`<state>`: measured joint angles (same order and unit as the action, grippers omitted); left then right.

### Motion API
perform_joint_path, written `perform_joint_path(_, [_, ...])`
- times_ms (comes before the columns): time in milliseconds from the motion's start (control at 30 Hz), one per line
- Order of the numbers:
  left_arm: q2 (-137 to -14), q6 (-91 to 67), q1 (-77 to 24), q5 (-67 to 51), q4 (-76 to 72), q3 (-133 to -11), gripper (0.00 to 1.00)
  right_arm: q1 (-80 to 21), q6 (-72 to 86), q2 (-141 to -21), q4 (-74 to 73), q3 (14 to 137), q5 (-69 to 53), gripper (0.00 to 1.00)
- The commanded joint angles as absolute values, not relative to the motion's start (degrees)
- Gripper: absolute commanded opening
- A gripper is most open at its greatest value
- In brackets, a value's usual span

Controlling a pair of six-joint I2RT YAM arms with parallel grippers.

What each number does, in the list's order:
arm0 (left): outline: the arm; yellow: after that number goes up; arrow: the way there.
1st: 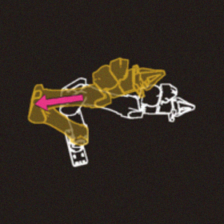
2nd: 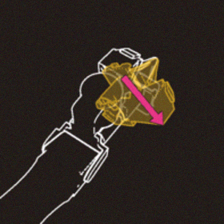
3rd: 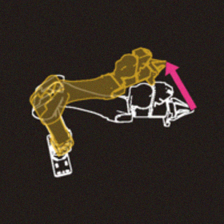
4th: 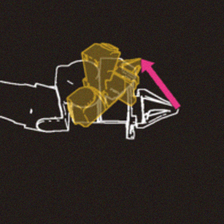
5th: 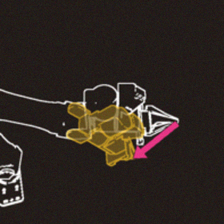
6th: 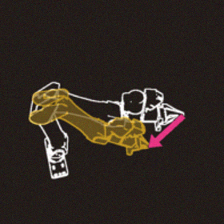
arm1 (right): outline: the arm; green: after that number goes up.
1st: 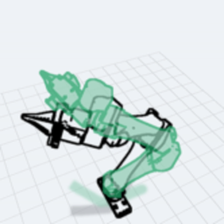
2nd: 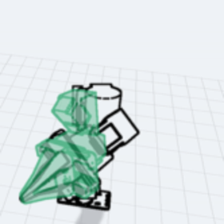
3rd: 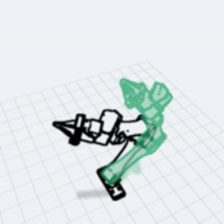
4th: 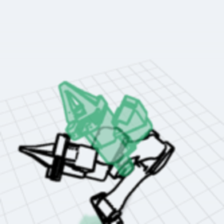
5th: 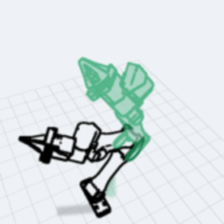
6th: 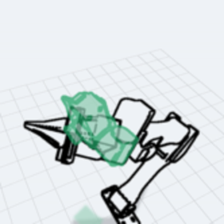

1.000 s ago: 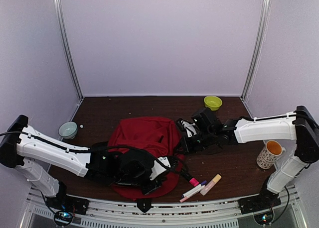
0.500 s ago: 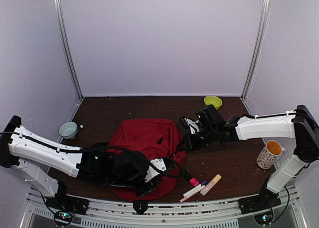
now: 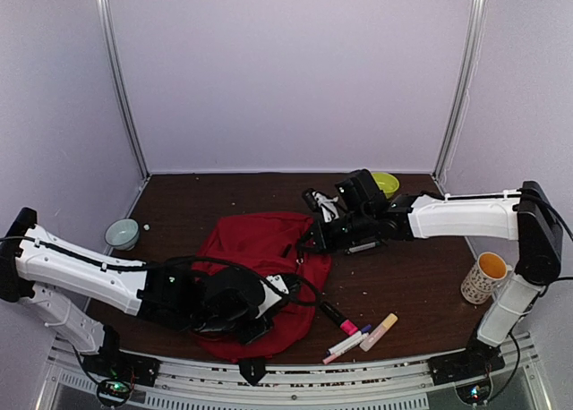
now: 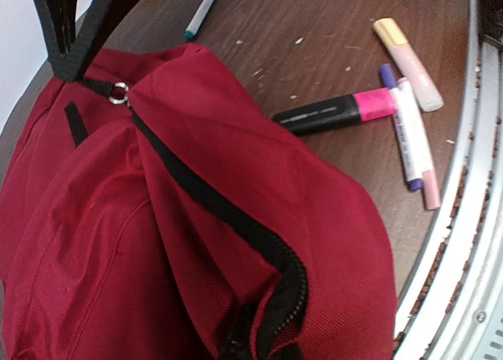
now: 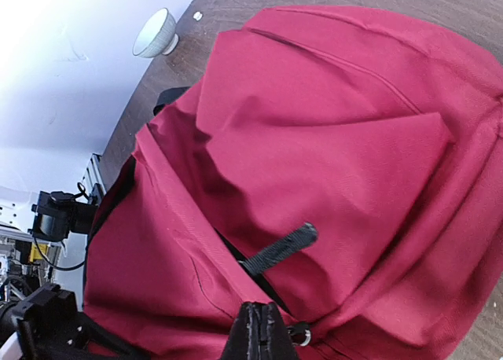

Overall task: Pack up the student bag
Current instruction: Zip the student bag into the largest pocket of the bag.

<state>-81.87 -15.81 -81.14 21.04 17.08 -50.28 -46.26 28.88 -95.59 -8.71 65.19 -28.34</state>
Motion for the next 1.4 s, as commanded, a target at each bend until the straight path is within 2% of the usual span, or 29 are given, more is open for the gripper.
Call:
perform_joint_path(0, [-80.8,-18.2,-77.2,24.9,22.1,-49.0,0.00,-48.3,28.1,-99.1,-8.5,74.4,-27.3,0.00])
perform_joint_path(233, [-82.3,-19.2,-74.4,27.5,22.0,-48.3,0.00,-52.0,27.2,-101.9,-11.7,81.5,-27.3,0.00])
perform_joint_path(533, [-82.6,-19.3,-73.0,28.3,21.5,-47.9,0.00,-54.0,26.5,-100.2,-13.4,80.2,-27.6,0.00])
perform_joint_path(933, [-84.2,-20.3,-73.0,26.5,21.2,-49.5,0.00,-53.9,24.3,-100.9,-17.9,80.9,-18.9,0.00])
perform_joint_path(1367, [-85.1,-21.3,-73.0,26.7,22.5,-50.5,0.00,-53.4,23.1,-99.7,-18.7,81.6,-17.8,0.00])
